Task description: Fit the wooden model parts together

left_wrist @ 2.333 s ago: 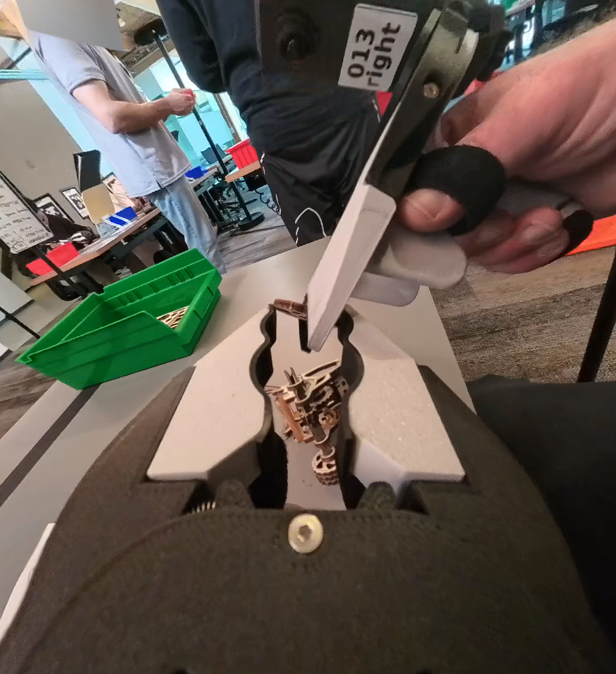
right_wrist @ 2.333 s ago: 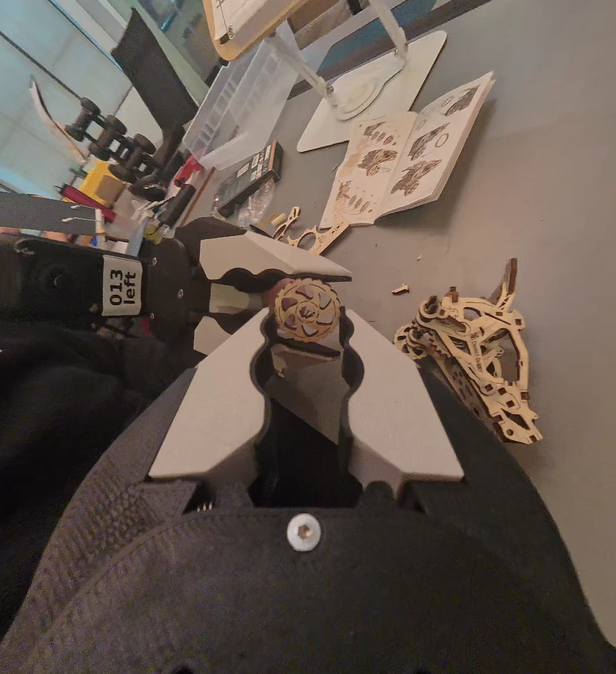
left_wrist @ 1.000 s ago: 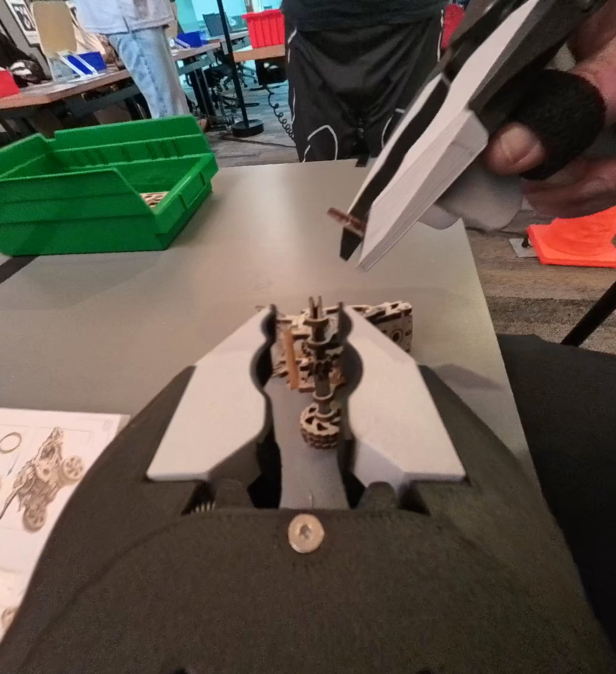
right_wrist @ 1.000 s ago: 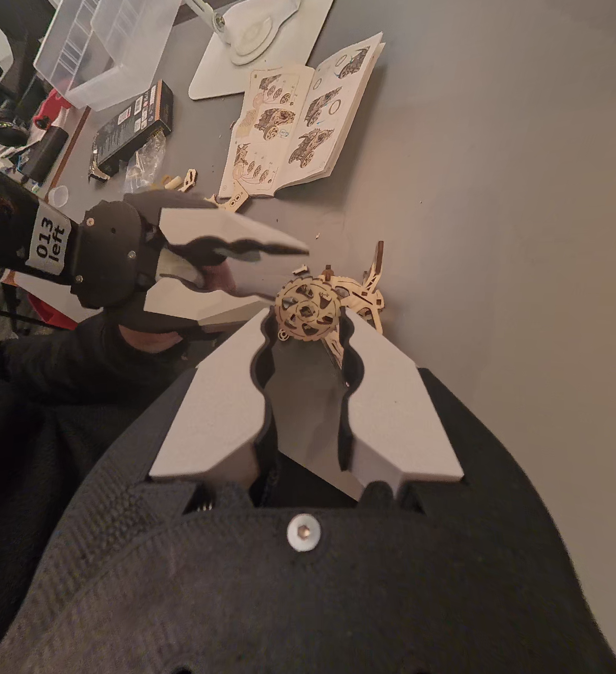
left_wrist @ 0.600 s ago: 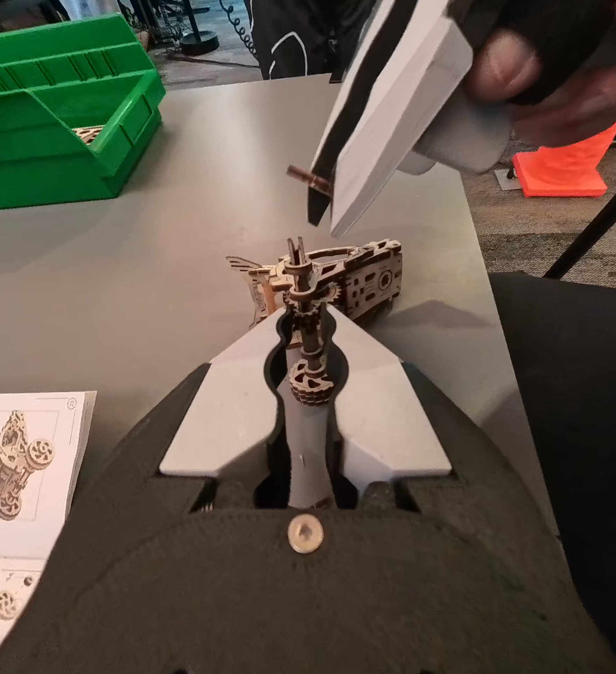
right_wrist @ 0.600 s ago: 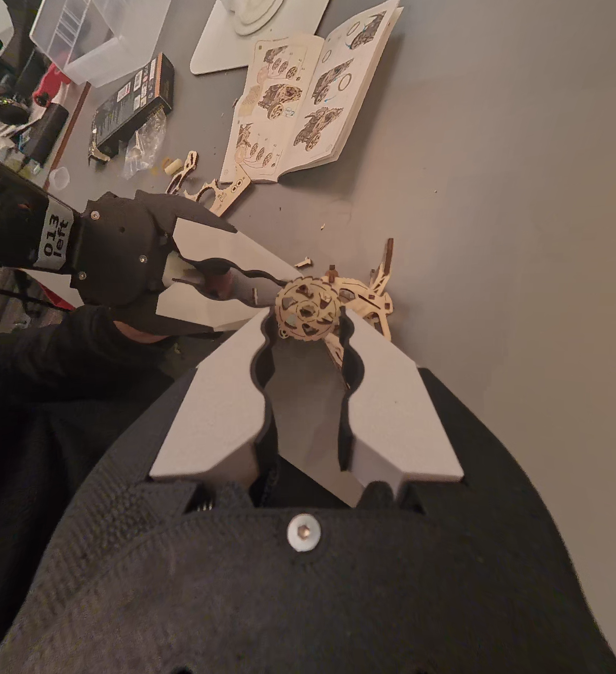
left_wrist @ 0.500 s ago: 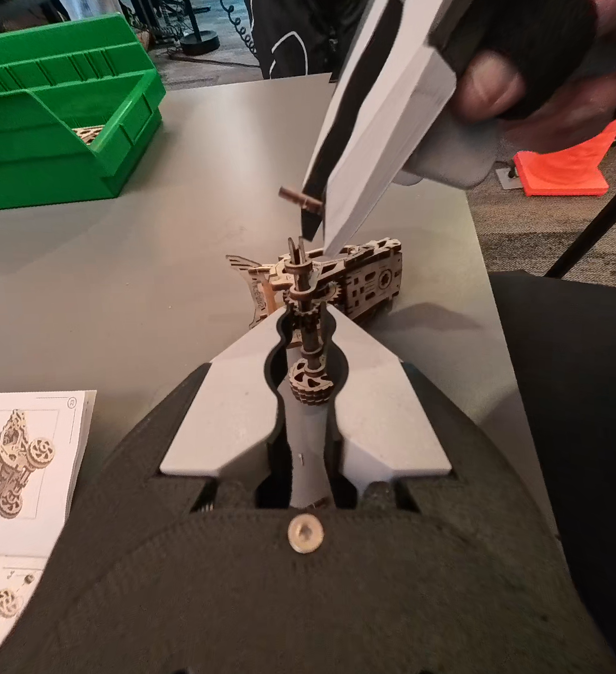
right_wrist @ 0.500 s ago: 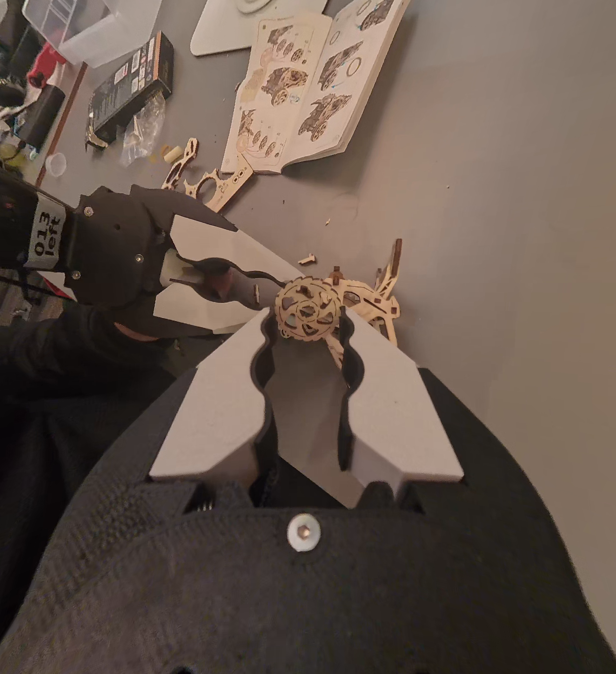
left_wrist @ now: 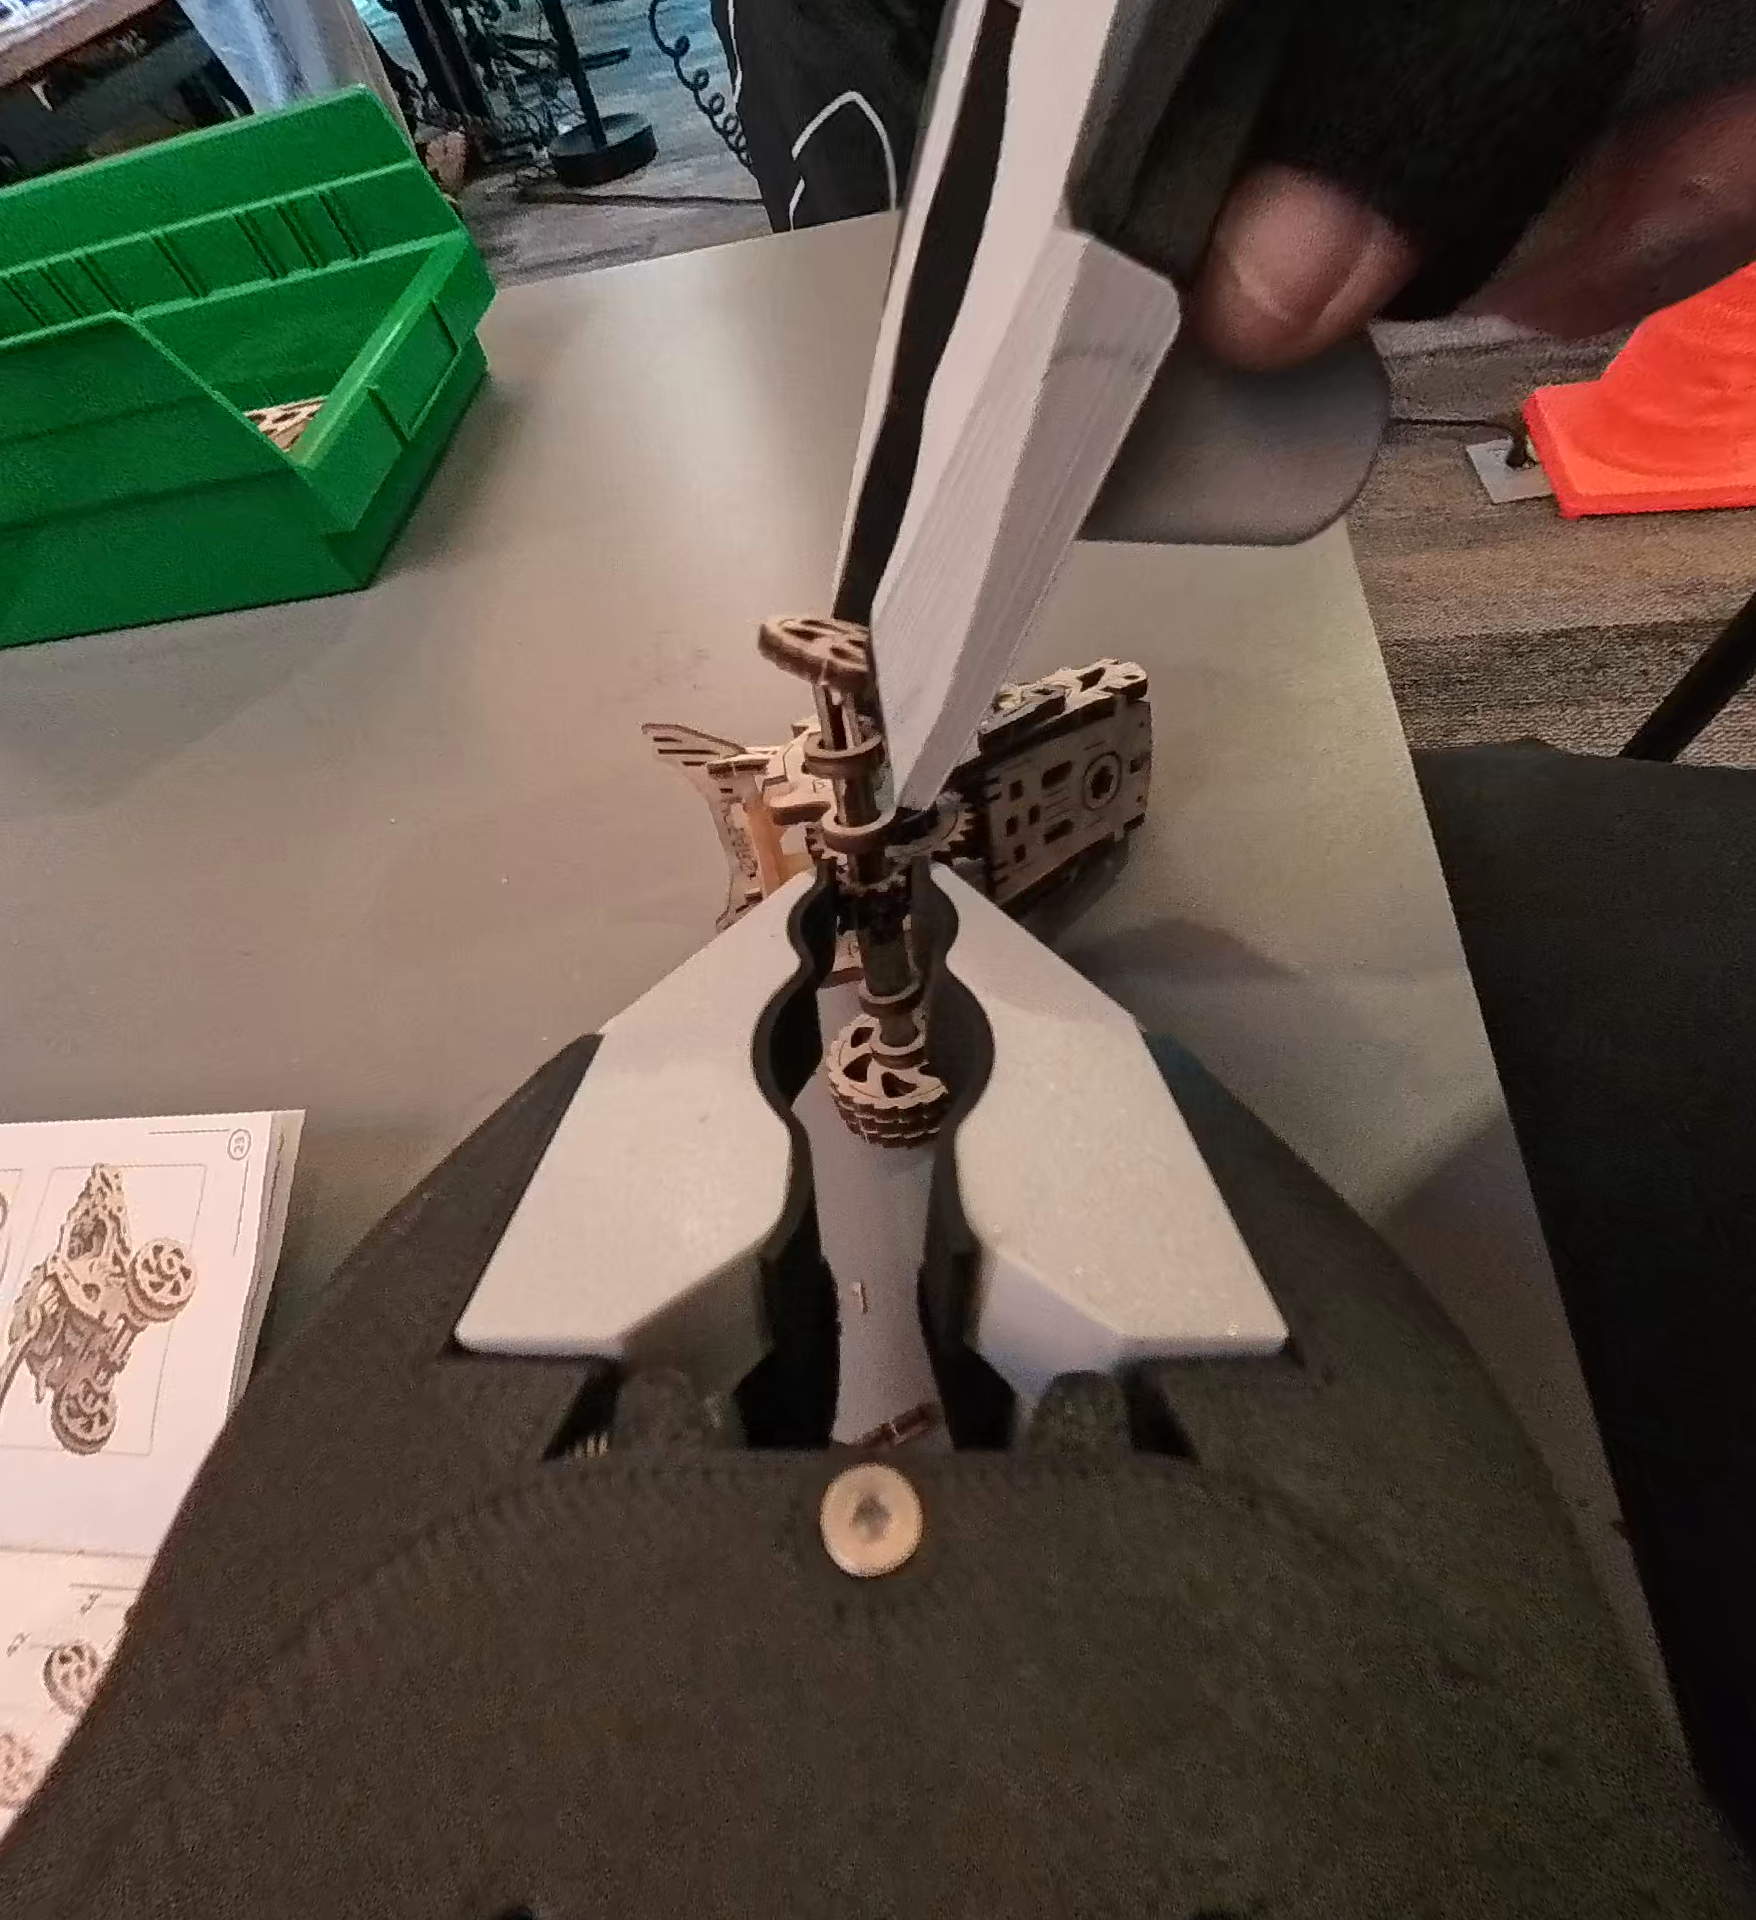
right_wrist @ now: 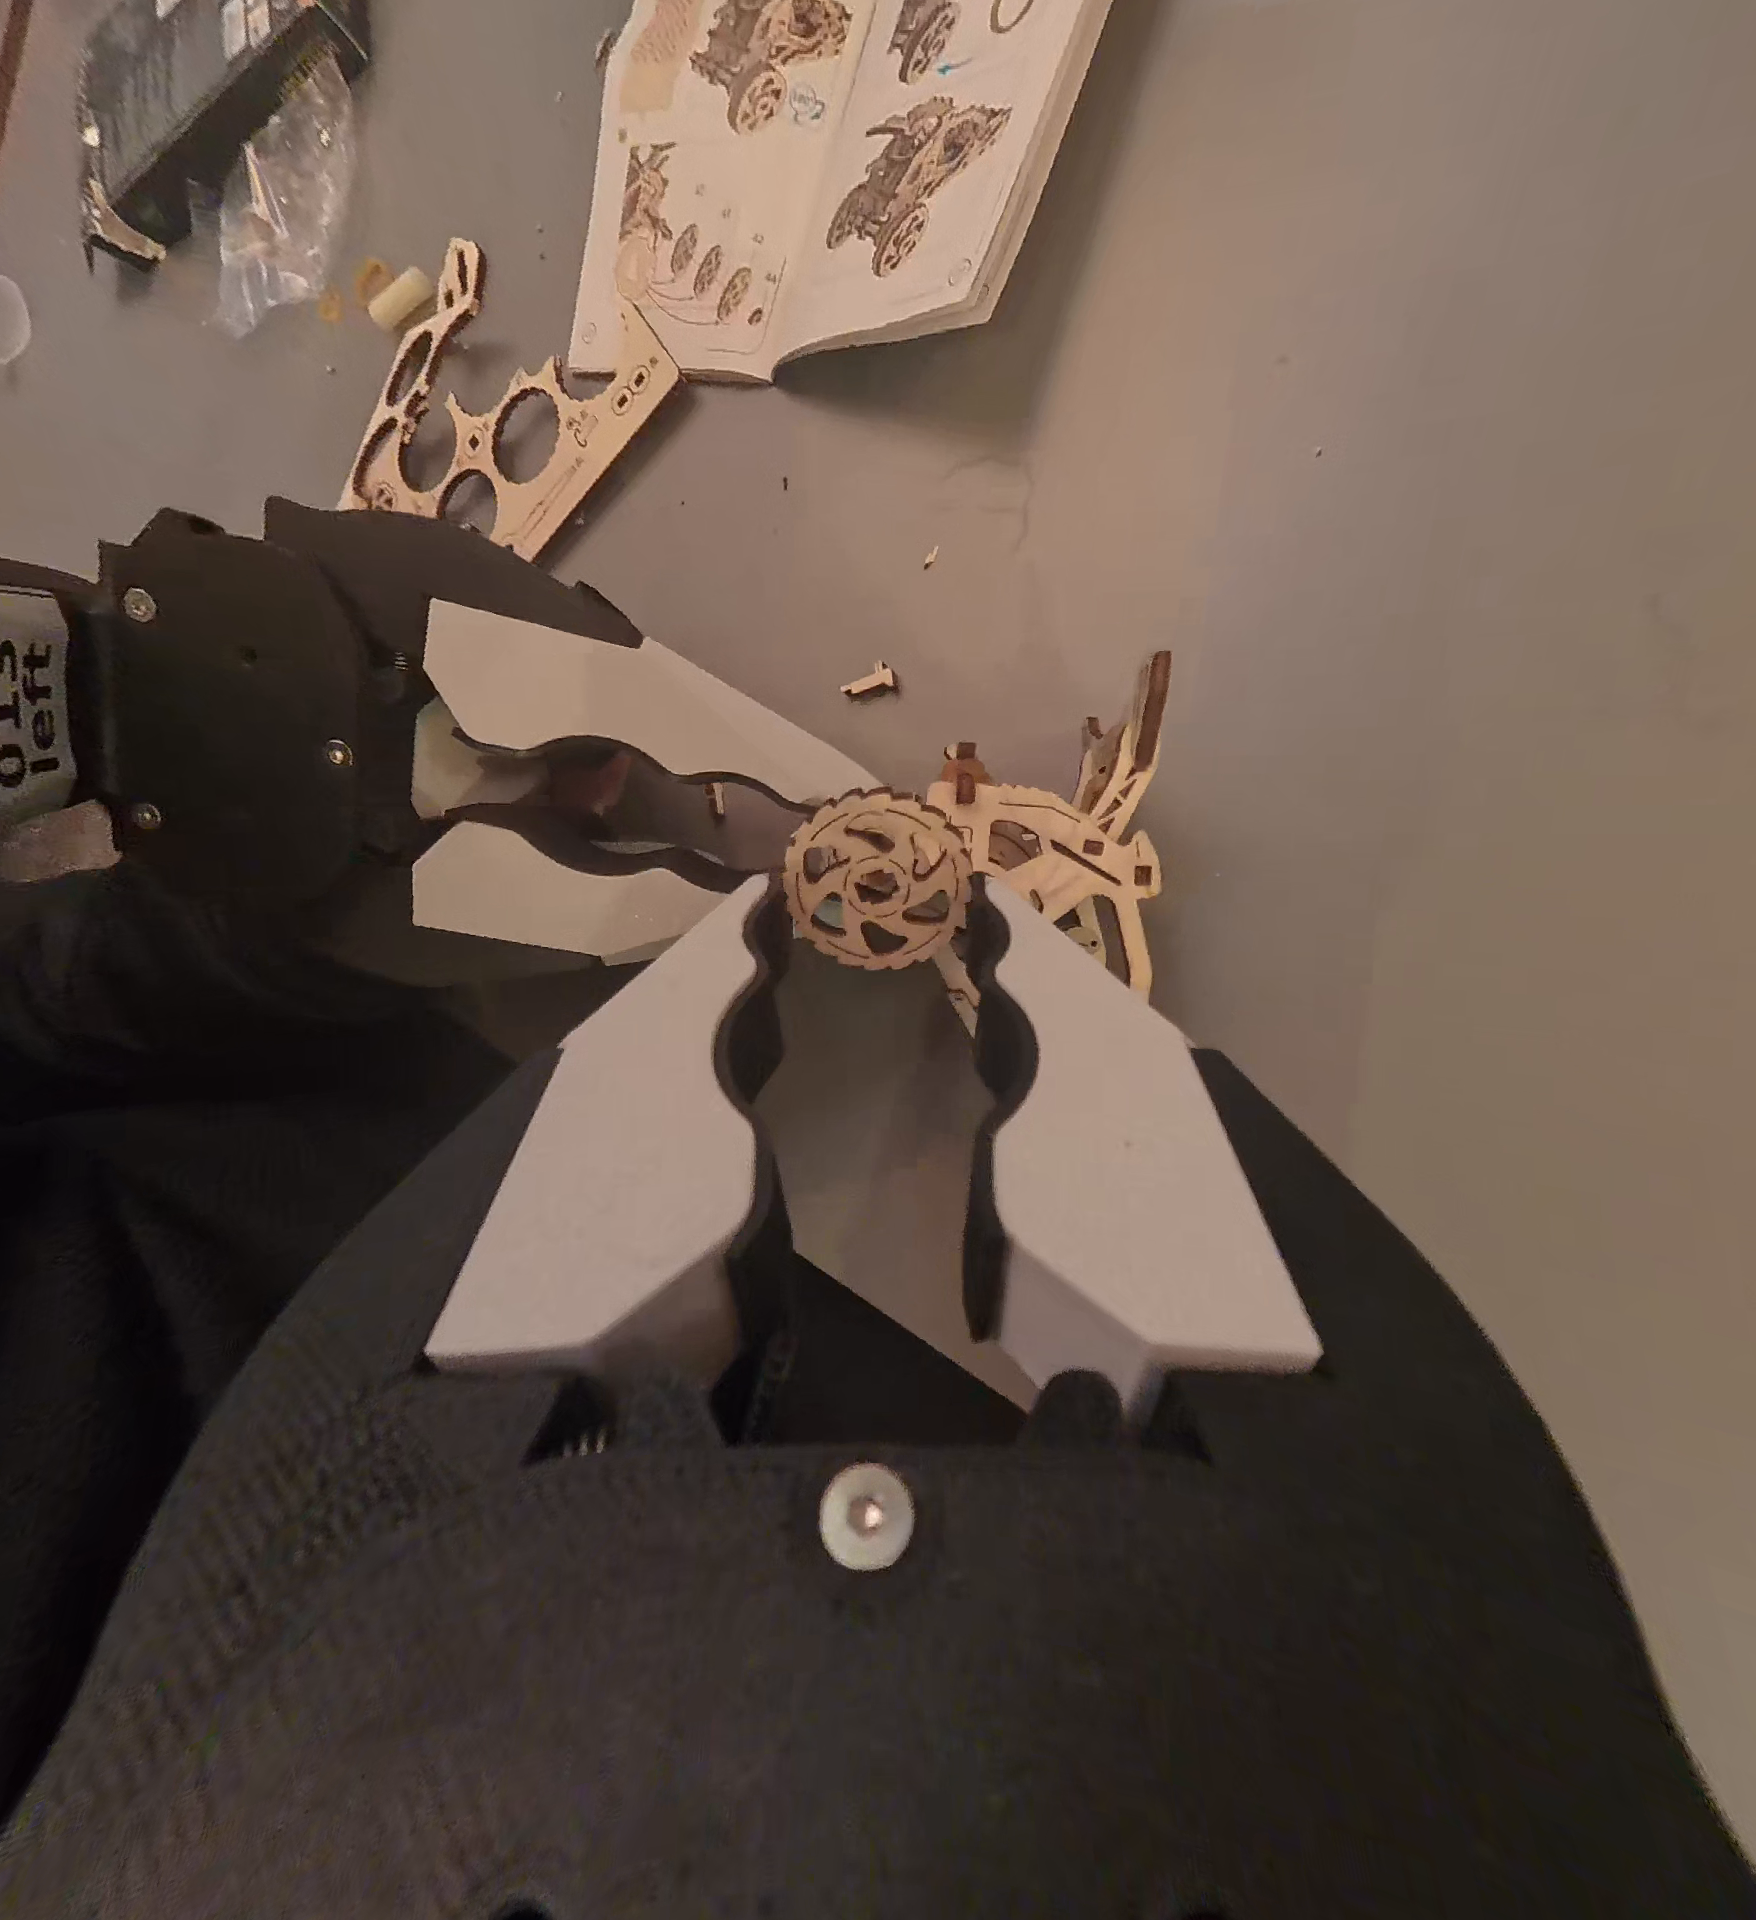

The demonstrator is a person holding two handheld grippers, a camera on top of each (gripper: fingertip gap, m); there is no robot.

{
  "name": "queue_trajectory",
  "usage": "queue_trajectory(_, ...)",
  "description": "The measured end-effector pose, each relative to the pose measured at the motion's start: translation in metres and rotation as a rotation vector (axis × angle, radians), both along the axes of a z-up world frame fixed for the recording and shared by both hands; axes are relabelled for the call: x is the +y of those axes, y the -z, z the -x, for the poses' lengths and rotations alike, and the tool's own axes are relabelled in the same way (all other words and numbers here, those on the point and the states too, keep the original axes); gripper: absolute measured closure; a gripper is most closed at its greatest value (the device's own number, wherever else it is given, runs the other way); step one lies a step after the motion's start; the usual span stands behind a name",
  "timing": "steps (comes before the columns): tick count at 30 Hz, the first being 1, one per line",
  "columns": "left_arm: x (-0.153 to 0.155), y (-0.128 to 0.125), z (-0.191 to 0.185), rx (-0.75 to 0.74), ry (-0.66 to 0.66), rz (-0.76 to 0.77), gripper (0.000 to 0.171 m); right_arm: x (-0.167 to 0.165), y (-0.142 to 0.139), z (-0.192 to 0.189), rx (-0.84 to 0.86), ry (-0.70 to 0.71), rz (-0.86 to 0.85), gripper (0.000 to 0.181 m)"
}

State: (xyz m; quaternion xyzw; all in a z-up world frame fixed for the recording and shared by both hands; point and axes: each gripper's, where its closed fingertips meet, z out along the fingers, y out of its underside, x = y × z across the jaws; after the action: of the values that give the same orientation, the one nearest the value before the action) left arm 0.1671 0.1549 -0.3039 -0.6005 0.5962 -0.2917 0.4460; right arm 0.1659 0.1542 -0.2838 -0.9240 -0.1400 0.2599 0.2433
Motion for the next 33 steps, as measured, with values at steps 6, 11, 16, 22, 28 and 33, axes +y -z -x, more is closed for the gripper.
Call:
queue_trajectory(6,-0.002,-0.0002,-0.0003,0.002,0.001,-0.038,0.16,0.0007,-0.0009,0.0023,-0.023,0.019,0.012,0.15)
queue_trajectory(11,-0.0019,-0.0003,-0.0002,0.004,-0.004,-0.054,0.16,0.0006,-0.0007,0.0024,-0.025,0.04,0.033,0.151)
queue_trajectory(16,-0.0017,0.0,-0.0003,0.009,-0.011,-0.084,0.16,0.002,-0.0005,0.0022,-0.027,0.049,0.054,0.15)
queue_trajectory(22,-0.0018,0.0004,-0.0017,0.017,-0.014,-0.118,0.16,0.0021,0.0001,0.0005,-0.029,0.02,0.113,0.15)
queue_trajectory(28,-0.0012,0.0008,-0.0033,0.027,-0.022,-0.134,0.16,0.0011,-0.0009,-0.0012,0.004,-0.071,0.259,0.15)
queue_trajectory(33,-0.0038,0.0009,-0.0055,0.025,-0.013,-0.132,0.16,-0.0057,-0.0022,-0.0038,-0.015,-0.143,0.409,0.149)
